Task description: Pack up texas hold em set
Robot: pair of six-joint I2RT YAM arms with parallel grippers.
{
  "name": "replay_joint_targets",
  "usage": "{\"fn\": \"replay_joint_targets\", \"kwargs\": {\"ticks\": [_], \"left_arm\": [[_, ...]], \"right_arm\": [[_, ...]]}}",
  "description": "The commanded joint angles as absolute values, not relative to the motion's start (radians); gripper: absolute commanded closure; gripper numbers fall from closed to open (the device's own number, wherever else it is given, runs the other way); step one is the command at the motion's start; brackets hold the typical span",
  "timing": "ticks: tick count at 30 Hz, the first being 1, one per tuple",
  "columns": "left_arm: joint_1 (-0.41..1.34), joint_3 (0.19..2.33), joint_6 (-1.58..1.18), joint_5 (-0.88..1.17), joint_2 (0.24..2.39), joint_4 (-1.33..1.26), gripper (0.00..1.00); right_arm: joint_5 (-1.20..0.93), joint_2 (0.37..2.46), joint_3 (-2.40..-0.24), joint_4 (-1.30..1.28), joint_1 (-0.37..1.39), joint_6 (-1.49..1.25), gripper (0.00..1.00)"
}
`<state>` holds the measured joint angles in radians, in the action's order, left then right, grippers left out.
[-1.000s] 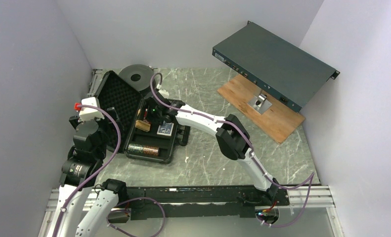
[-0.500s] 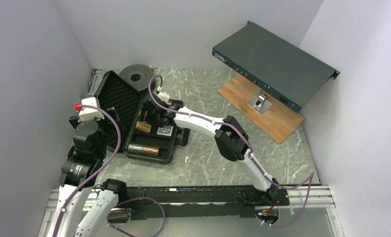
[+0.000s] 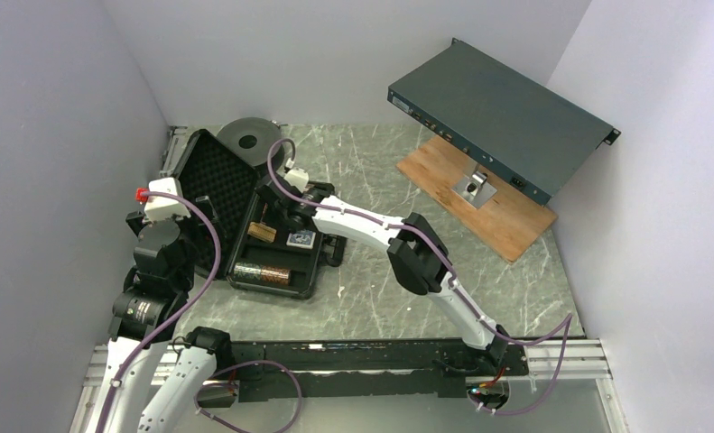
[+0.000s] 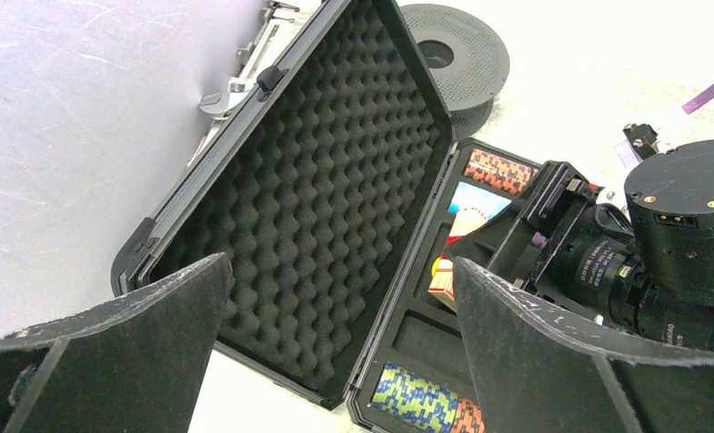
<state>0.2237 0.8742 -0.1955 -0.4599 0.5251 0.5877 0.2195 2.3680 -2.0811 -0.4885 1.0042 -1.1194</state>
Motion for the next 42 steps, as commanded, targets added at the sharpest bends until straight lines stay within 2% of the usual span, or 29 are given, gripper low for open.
{"fn": "replay_joint_targets", "kwargs": {"ticks": [1,13,29,33,36,41,42], "left_arm": [[0.219,0.877,-0.184,-0.457,0.520,0.558,0.01],[0.219,0.877,-0.182,-0.453,0.523,0.557,0.01],[0.219,0.877,-0.183,-0.471,0.522,0.562,0.01],[0.219,0.877,-0.182,-0.470,0.523,0.561,0.01],[0.219,0.877,-0.181,-0.471,0.523,0.561,0.01],[0.219,0.877,-0.181,-0.469,0.527,0.562,0.01],[0.219,0.877,-0.180,-0.470,0.528,0.562,0.01]], "right_arm": [[0.264,2.383,-2.129,-0.511,1.010,-1.130,1.00],[0.326,2.377,-2.142,-0.591,1.015,-1.121,1.00],[0.378,2.342,-2.058,-0.612,1.017,-1.112,1.00],[0.382,2.329,-2.030,-0.606,1.017,-1.108,0.87],[0.370,2.330,-2.033,-0.610,1.017,-1.102,0.69],[0.355,2.330,-2.035,-0.614,1.017,-1.102,0.58],[0.354,2.329,-2.035,-0.615,1.017,-1.103,0.53]]}}
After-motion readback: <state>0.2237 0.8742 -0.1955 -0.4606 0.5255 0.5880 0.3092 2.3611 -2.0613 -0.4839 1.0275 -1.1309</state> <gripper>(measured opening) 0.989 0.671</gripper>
